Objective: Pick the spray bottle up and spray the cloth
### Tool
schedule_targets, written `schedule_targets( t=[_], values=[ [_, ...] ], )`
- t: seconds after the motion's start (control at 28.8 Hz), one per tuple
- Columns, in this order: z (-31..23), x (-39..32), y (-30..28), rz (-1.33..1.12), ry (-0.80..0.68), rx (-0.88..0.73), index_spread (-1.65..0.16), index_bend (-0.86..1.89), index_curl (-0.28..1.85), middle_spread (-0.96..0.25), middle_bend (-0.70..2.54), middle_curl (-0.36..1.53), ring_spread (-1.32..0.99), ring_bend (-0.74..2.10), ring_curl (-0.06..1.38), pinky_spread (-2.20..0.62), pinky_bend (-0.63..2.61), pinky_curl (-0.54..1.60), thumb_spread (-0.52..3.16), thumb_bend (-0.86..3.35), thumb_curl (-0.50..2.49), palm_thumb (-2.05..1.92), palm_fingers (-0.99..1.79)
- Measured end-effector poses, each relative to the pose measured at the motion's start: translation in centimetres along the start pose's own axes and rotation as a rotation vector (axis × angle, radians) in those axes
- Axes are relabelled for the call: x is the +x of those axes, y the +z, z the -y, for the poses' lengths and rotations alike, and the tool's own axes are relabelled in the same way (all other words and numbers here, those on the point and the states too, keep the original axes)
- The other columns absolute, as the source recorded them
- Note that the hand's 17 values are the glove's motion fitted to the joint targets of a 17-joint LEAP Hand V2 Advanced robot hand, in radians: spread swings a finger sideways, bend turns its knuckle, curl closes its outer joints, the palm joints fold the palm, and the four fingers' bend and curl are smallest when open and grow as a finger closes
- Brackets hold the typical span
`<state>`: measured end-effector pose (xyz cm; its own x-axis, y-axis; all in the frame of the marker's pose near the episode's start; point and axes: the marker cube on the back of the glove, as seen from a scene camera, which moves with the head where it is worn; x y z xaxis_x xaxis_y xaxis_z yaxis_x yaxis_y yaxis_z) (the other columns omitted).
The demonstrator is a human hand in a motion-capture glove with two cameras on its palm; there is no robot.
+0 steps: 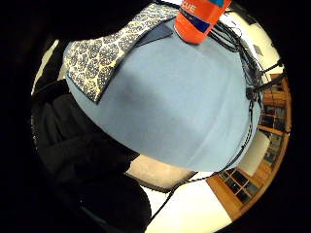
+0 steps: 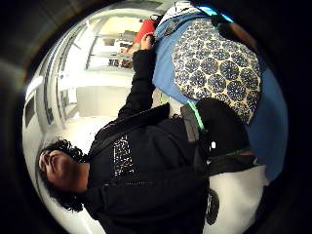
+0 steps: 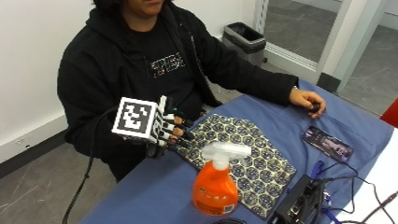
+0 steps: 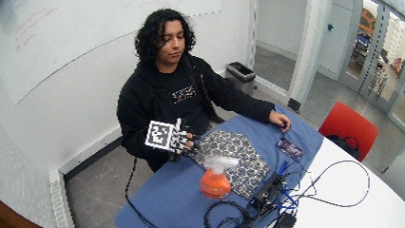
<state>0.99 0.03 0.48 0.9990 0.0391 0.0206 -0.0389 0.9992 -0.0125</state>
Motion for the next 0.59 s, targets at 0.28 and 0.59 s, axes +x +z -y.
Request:
schedule_targets(
  t=[0.28,0.59],
  values=[
    [-0.3,2.5,-2.0,-0.022,0.078,0.028,-0.35,0.19,0.27,-0.01,0.33,0.25,0.00,0.38,0.22,0.19,0.16,0.15,1.16,0.26,0.20,0.54,0.46],
    [0.4,6.6,-7.6,-0.089,0.157,-0.007,-0.35,0.18,0.30,0.00,0.31,0.28,0.01,0.35,0.24,0.21,0.18,0.19,1.24,0.24,0.23,0.57,0.50]
  ],
)
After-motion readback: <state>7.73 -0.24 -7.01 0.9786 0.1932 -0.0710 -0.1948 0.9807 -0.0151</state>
